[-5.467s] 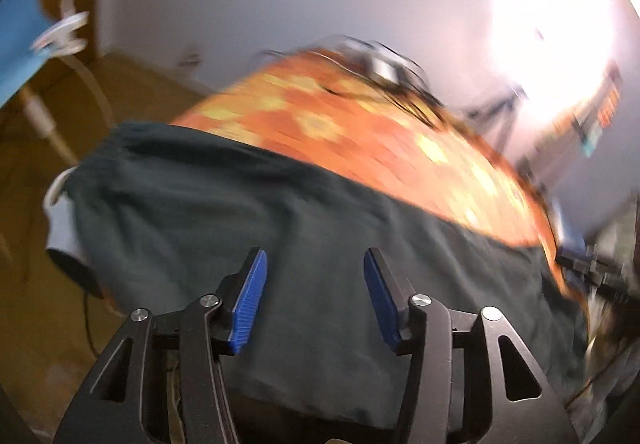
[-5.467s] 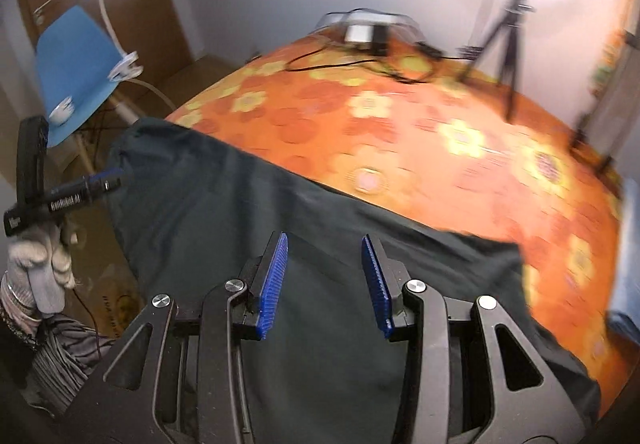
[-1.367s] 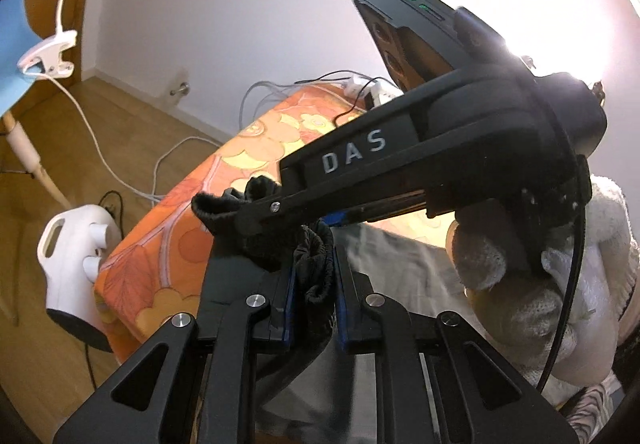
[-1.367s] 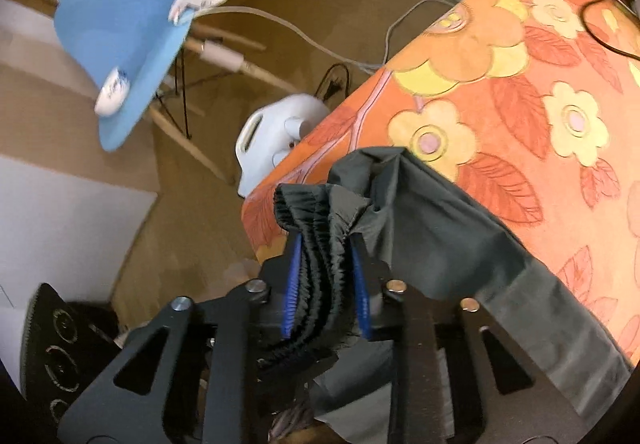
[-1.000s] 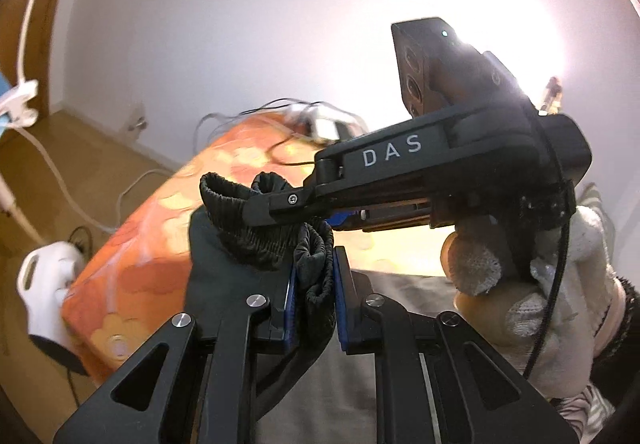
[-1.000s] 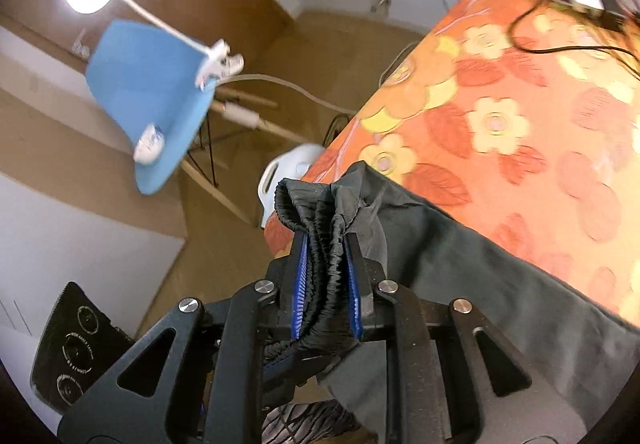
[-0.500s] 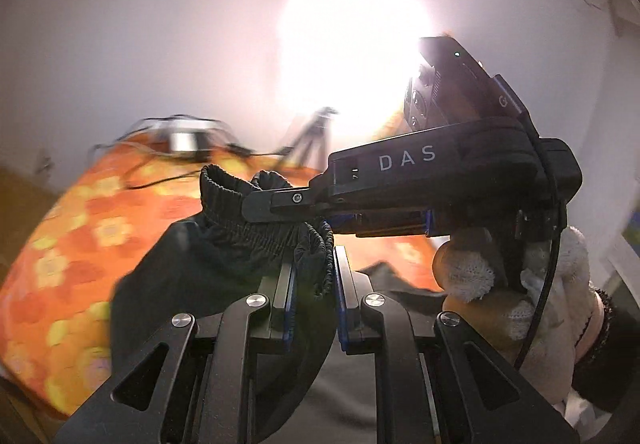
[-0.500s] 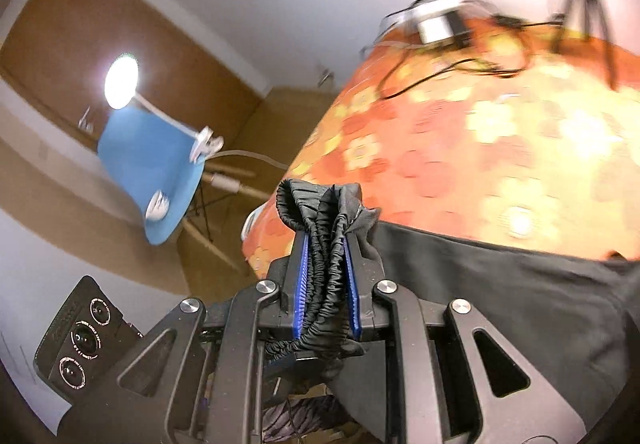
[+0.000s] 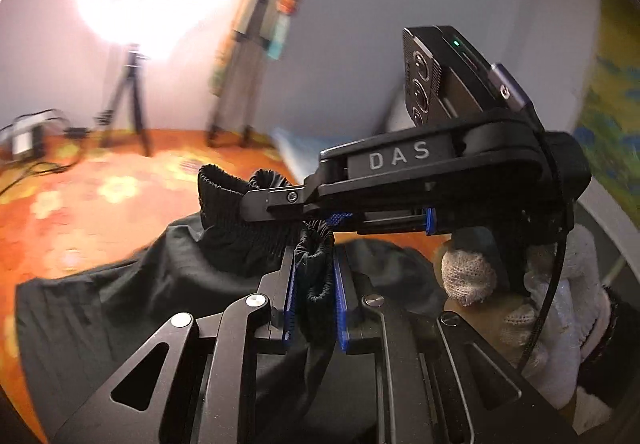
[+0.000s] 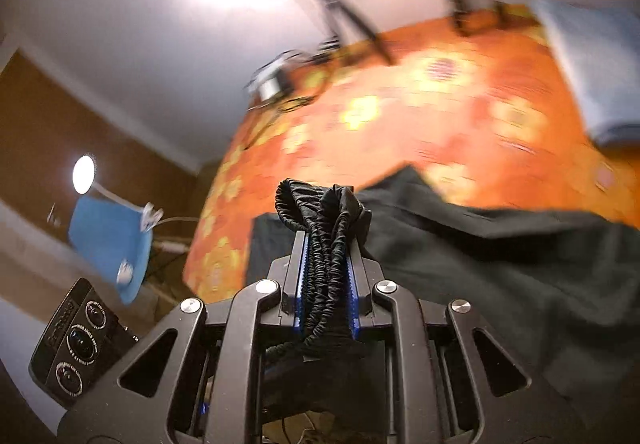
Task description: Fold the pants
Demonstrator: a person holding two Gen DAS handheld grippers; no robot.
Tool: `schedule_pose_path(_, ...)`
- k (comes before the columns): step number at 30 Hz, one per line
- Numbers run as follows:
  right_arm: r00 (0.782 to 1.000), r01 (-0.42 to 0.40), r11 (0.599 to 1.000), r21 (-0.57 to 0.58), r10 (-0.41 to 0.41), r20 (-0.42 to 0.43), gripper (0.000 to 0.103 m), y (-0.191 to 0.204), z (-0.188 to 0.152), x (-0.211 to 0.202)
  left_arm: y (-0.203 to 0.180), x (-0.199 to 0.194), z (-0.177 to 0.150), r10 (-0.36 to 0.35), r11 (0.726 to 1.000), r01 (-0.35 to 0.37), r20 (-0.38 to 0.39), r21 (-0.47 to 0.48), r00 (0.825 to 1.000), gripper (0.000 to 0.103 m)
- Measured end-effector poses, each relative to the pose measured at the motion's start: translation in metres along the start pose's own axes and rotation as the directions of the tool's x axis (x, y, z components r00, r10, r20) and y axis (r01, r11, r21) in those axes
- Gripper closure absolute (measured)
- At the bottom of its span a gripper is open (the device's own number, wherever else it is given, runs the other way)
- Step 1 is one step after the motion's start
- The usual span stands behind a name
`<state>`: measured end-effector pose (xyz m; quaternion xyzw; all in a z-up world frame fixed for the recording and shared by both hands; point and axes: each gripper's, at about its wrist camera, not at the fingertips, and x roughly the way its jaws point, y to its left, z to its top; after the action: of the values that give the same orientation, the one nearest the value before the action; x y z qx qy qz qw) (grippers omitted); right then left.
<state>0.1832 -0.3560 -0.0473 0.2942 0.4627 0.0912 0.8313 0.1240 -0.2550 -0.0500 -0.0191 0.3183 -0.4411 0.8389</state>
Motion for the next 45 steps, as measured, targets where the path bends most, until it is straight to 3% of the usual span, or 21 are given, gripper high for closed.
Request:
schedule_pose_path(9, 0.993, 0.086, 0.988, 0.13, -0.096, 0.072, 0.086, -0.095, -0.026, -0.053, -0.064, 0.059, -0.008, -0.1, 0.991, 0.108, -0.102, 0.073, 0.99, 0.089)
schedule_pose_path(20, 0.989, 0.1, 0.969, 0.226, -0.122, 0.085, 0.086, -0.163, -0.044, -0.074, -0.084, 0.117, -0.02, -0.138, 0.983, 0.157, -0.183, 0.096, 0.973, 0.089)
schedule_pose_path(22, 0.991, 0.091, 0.966, 0.244, -0.112, 0.073, 0.086, -0.172, -0.046, -0.07, -0.08, 0.126, -0.021, -0.144, 0.984, 0.162, -0.216, 0.071, 0.966, 0.087)
schedule_pose_path(26, 0.993, 0.067, 0.962, 0.266, -0.09, 0.075, 0.086, -0.189, -0.048, -0.068, -0.07, 0.127, -0.029, -0.158, 0.983, 0.181, -0.331, 0.041, 0.93, 0.082)
schedule_pose_path(32, 0.996, 0.04, 0.972, 0.233, -0.057, 0.068, 0.086, -0.198, -0.049, -0.066, -0.014, 0.081, -0.029, -0.119, 0.993, 0.106, -0.337, -0.057, 0.934, 0.081)
schedule_pose_path(34, 0.996, 0.032, 0.971, 0.237, -0.051, 0.072, 0.086, -0.204, -0.05, -0.068, 0.014, 0.067, -0.03, -0.041, 0.999, 0.027, -0.347, -0.046, 0.937, 0.081)
schedule_pose_path(36, 0.995, 0.023, 0.967, 0.254, -0.045, 0.084, 0.086, -0.214, -0.052, -0.071, 0.039, 0.059, -0.035, 0.038, 0.998, -0.052, -0.366, -0.029, 0.93, 0.081)
schedule_pose_path(39, 0.995, 0.035, 0.964, 0.264, -0.058, 0.083, 0.086, -0.224, -0.056, -0.072, 0.074, 0.055, -0.048, 0.084, 0.988, -0.129, -0.404, -0.086, 0.911, 0.081)
schedule_pose_path(42, 0.995, 0.041, 0.957, 0.286, -0.065, 0.072, 0.074, -0.232, -0.06, -0.074, 0.089, 0.059, -0.056, 0.14, 0.98, -0.187, -0.427, -0.069, 0.893, 0.081)
schedule_pose_path(44, 0.996, 0.031, 0.953, 0.303, -0.056, 0.075, 0.047, -0.236, -0.061, -0.078, 0.09, 0.06, -0.058, 0.143, 0.979, -0.191, -0.432, -0.069, 0.89, 0.081)
schedule_pose_path(45, 0.995, 0.021, 0.952, 0.305, -0.05, 0.087, 0.042, -0.237, -0.061, -0.083, 0.089, 0.06, -0.058, 0.143, 0.98, -0.189, -0.431, -0.066, 0.891, 0.081)
